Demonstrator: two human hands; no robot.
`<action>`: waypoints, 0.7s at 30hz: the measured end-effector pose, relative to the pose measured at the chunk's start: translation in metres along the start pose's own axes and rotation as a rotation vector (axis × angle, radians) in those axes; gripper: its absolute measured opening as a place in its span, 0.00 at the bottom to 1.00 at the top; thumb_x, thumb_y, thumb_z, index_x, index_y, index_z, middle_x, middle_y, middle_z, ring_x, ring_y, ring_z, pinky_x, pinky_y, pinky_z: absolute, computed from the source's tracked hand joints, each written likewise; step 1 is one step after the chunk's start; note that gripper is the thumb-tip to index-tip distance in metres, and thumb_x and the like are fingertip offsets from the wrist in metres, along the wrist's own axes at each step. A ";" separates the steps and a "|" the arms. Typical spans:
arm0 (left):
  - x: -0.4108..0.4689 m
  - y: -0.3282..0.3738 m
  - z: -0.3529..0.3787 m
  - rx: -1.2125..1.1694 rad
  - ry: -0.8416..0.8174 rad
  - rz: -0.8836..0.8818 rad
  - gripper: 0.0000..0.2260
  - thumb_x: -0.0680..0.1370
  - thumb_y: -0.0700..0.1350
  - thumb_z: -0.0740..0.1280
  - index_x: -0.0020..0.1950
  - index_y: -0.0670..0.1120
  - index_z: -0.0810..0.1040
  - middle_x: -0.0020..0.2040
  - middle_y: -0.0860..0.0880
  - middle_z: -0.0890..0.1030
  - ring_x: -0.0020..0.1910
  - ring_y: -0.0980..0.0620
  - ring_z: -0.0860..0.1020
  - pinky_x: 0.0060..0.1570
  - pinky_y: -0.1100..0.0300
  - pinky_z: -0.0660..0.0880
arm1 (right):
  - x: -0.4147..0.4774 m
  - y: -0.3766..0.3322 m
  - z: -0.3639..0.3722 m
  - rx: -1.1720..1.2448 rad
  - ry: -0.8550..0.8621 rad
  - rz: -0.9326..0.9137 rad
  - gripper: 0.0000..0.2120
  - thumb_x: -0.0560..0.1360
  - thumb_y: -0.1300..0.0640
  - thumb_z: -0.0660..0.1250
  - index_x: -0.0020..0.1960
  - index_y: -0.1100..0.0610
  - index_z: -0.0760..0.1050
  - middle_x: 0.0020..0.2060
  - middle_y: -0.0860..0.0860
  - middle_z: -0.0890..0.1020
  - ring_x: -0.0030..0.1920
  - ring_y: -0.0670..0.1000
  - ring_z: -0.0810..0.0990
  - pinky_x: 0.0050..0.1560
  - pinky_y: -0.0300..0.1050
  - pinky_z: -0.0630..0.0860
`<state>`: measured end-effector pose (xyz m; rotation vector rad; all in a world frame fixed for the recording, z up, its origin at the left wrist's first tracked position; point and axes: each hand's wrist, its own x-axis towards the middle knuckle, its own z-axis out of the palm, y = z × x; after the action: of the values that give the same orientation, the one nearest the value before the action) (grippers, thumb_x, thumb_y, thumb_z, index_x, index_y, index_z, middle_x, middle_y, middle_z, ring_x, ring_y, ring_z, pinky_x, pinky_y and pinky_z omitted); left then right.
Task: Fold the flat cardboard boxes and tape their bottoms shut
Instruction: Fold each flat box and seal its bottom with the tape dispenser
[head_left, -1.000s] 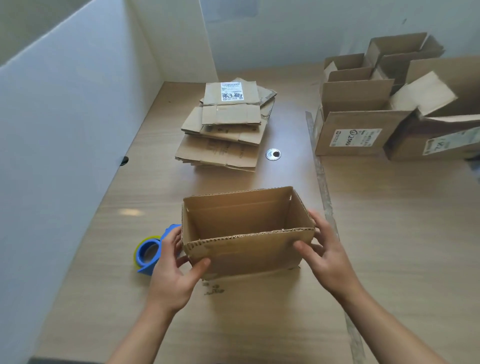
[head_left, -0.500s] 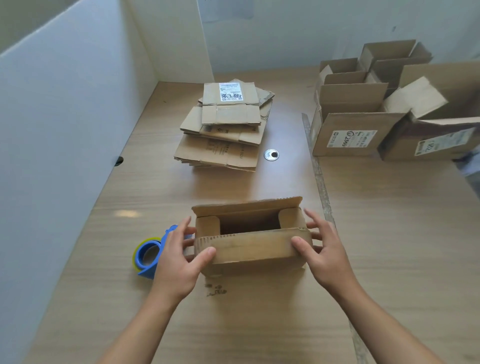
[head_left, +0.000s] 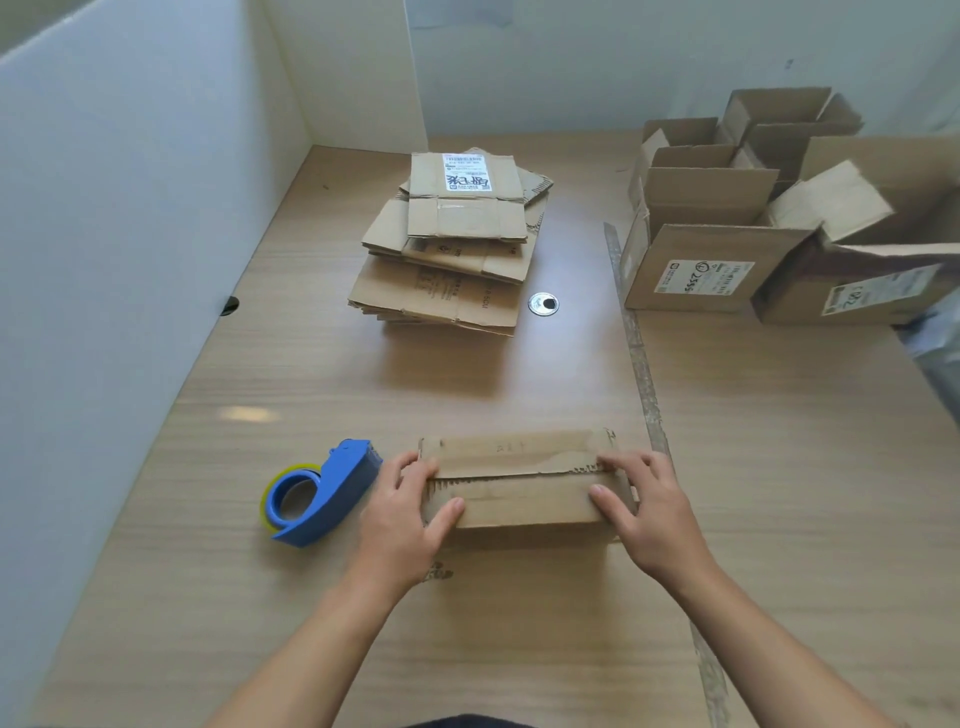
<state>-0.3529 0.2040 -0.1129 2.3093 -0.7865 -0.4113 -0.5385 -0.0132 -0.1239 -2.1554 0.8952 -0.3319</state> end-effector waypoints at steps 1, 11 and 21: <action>-0.001 -0.002 0.002 0.022 0.004 0.008 0.21 0.76 0.52 0.72 0.67 0.48 0.75 0.71 0.51 0.68 0.66 0.54 0.70 0.60 0.63 0.65 | -0.001 0.001 0.002 -0.037 -0.015 0.013 0.15 0.76 0.55 0.71 0.63 0.51 0.78 0.61 0.50 0.70 0.63 0.54 0.74 0.60 0.41 0.67; 0.003 -0.011 0.006 0.022 0.004 -0.018 0.25 0.76 0.61 0.68 0.67 0.49 0.76 0.71 0.51 0.70 0.62 0.45 0.75 0.60 0.56 0.71 | 0.017 -0.067 0.043 -0.465 -0.269 -0.303 0.34 0.75 0.33 0.43 0.74 0.46 0.68 0.76 0.51 0.65 0.78 0.56 0.57 0.77 0.55 0.52; 0.006 -0.010 0.001 0.049 -0.035 0.002 0.29 0.73 0.66 0.62 0.66 0.48 0.76 0.68 0.52 0.71 0.61 0.51 0.74 0.57 0.59 0.70 | 0.012 -0.059 0.070 -0.531 -0.082 -0.292 0.20 0.76 0.37 0.55 0.62 0.41 0.76 0.68 0.48 0.73 0.71 0.55 0.65 0.72 0.55 0.53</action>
<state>-0.3442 0.2061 -0.1207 2.3517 -0.8246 -0.4366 -0.4667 0.0448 -0.1276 -2.7792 0.6704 -0.1534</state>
